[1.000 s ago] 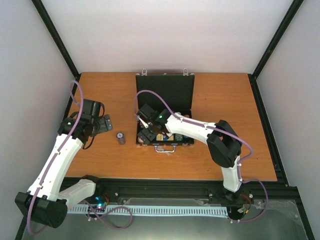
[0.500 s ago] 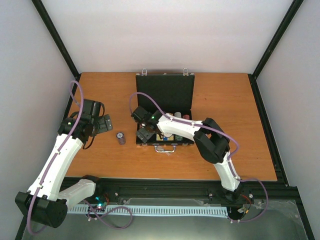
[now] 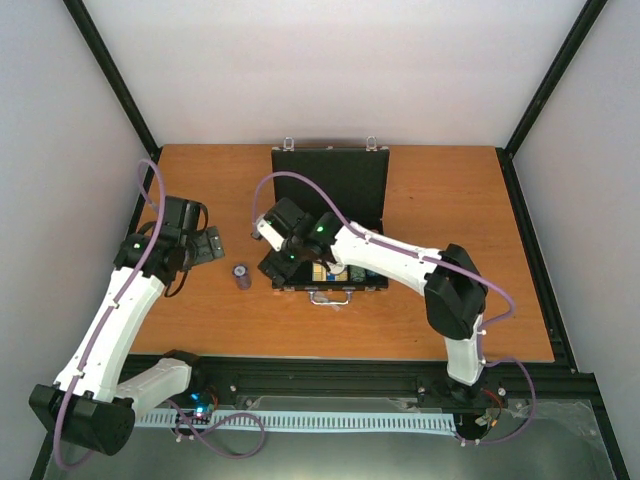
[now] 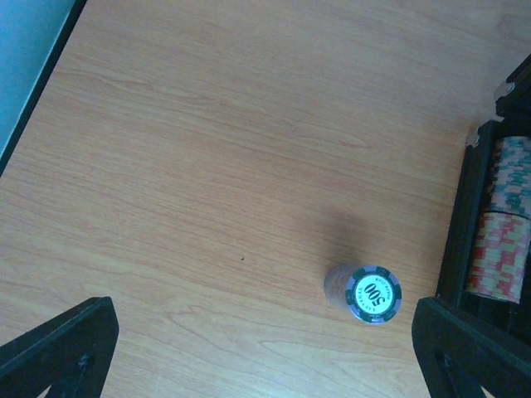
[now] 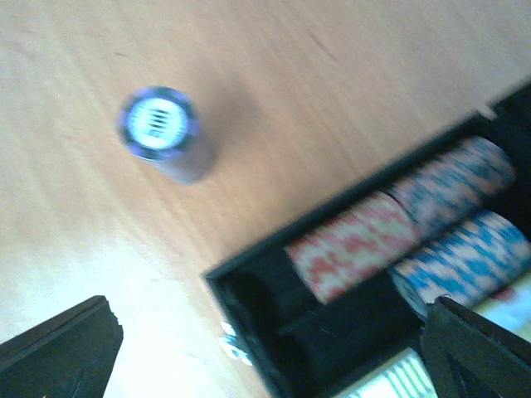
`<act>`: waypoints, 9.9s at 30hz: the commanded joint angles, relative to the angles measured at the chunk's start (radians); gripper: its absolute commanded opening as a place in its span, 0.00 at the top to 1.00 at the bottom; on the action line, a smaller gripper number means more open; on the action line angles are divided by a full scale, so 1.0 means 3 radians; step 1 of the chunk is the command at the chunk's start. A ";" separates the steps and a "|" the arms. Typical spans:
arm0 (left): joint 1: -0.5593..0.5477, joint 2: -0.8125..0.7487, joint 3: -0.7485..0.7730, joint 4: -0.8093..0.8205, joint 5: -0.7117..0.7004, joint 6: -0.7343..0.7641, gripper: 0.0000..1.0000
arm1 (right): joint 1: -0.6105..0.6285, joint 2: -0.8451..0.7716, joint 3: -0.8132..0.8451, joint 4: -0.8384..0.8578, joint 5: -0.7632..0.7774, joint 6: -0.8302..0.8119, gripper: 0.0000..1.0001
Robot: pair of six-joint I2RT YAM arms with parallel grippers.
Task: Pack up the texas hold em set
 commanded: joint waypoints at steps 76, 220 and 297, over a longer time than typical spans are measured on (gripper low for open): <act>0.0016 0.0075 0.0089 -0.0007 -0.0117 -0.0069 0.00 | 0.0156 -0.0218 -0.1104 0.1503 0.0986 -0.0788 0.97; 0.0013 0.0337 0.0172 0.0072 0.0102 0.0051 0.00 | -0.1573 0.0442 0.1019 -0.0484 -0.0464 0.0673 0.06; -0.0200 0.2239 0.0111 0.1458 0.2089 0.0243 0.06 | -0.0379 -0.0467 -0.0752 0.0208 -0.1622 0.0958 0.97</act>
